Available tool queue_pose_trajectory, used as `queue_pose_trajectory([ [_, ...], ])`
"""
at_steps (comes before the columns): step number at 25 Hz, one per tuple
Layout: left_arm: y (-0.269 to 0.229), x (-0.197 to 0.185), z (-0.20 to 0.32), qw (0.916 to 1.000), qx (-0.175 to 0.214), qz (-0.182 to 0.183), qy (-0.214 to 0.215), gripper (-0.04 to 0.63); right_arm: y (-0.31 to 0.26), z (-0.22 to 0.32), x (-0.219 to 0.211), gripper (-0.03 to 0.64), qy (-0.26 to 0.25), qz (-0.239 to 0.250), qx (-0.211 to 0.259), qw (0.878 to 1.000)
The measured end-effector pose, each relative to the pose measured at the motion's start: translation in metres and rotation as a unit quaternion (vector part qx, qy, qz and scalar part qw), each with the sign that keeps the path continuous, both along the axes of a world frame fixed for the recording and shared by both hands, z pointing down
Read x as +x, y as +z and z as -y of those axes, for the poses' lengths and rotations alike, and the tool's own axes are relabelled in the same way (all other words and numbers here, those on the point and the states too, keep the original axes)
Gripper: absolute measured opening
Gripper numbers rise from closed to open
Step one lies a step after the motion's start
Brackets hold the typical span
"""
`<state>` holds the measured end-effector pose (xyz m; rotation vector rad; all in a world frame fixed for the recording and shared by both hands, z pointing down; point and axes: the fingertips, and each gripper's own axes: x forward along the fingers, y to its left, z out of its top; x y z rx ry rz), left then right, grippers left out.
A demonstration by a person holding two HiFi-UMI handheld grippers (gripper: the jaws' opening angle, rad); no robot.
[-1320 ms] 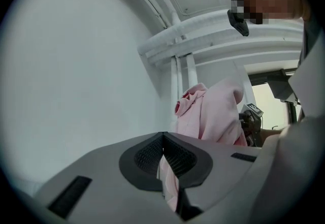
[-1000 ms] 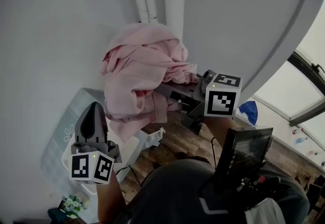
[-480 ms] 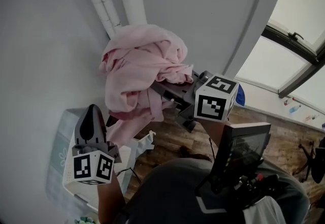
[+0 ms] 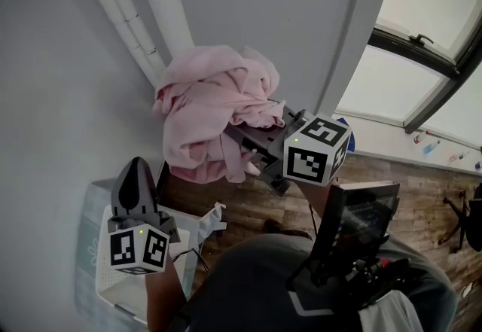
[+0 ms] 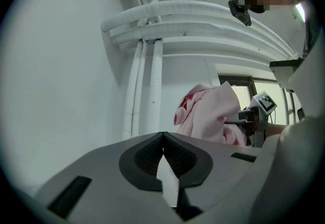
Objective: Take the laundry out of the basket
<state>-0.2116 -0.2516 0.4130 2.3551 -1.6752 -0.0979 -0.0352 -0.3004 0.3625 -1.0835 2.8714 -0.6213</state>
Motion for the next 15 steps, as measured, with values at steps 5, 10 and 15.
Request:
queue_pose_trajectory([
  [5, 0.012, 0.011, -0.002, 1.0, -0.003, -0.004, 0.004, 0.009, 0.013, -0.001, 0.014, 0.209, 0.027, -0.063, 0.027, 0.997],
  [10, 0.012, 0.034, -0.031, 0.9998, -0.016, 0.006, 0.005, 0.009, 0.016, -0.025, 0.033, 0.209, 0.033, -0.09, 0.036, 0.995],
  [15, 0.01, 0.035, -0.029, 0.9998, -0.019, 0.011, 0.001, 0.009, 0.022, -0.026, 0.035, 0.209, 0.037, -0.1, 0.036, 0.994],
])
